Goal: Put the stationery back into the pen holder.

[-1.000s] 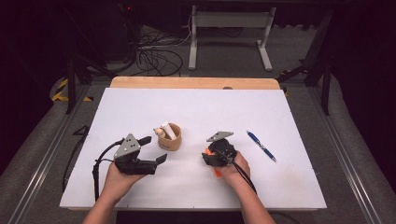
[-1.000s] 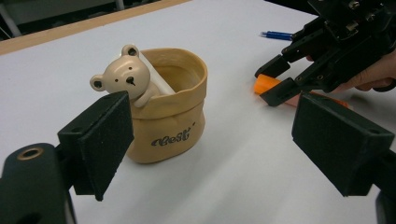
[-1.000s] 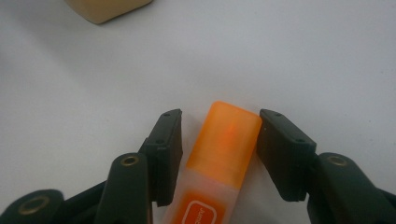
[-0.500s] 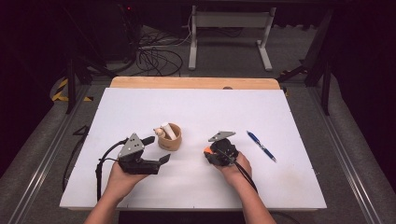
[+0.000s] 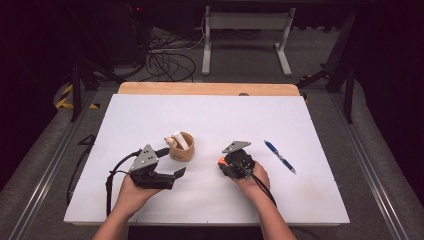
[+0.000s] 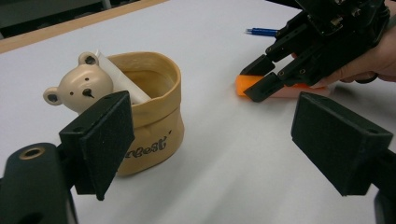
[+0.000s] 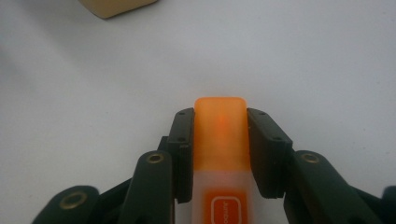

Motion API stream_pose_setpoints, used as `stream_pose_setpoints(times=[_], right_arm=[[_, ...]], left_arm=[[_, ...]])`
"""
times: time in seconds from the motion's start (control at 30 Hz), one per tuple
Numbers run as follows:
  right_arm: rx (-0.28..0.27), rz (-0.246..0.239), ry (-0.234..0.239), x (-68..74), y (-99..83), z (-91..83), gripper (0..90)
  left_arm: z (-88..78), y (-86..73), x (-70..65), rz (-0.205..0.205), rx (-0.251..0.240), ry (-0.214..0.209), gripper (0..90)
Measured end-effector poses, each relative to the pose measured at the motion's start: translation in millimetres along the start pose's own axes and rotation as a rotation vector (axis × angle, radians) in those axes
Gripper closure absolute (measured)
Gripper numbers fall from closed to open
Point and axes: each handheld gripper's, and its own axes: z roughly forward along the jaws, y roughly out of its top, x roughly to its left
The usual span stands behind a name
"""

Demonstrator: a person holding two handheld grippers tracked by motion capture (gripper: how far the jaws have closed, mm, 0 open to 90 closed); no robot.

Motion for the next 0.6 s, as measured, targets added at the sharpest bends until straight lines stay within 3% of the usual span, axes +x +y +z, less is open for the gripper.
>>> stream_pose_setpoints(times=[0.17,0.6], right_arm=[[-0.062,-0.038,0.002,1.9,1.7,-4.3,65.6],[-0.26,-0.016,0.092,5.1,5.1,-18.0,65.6]], left_arm=[[0.9,-0.3,-0.5,-0.003,0.003,-0.006,13.9],[2.4,-0.4,-2.7,0.005,0.004,-0.008,13.9]])
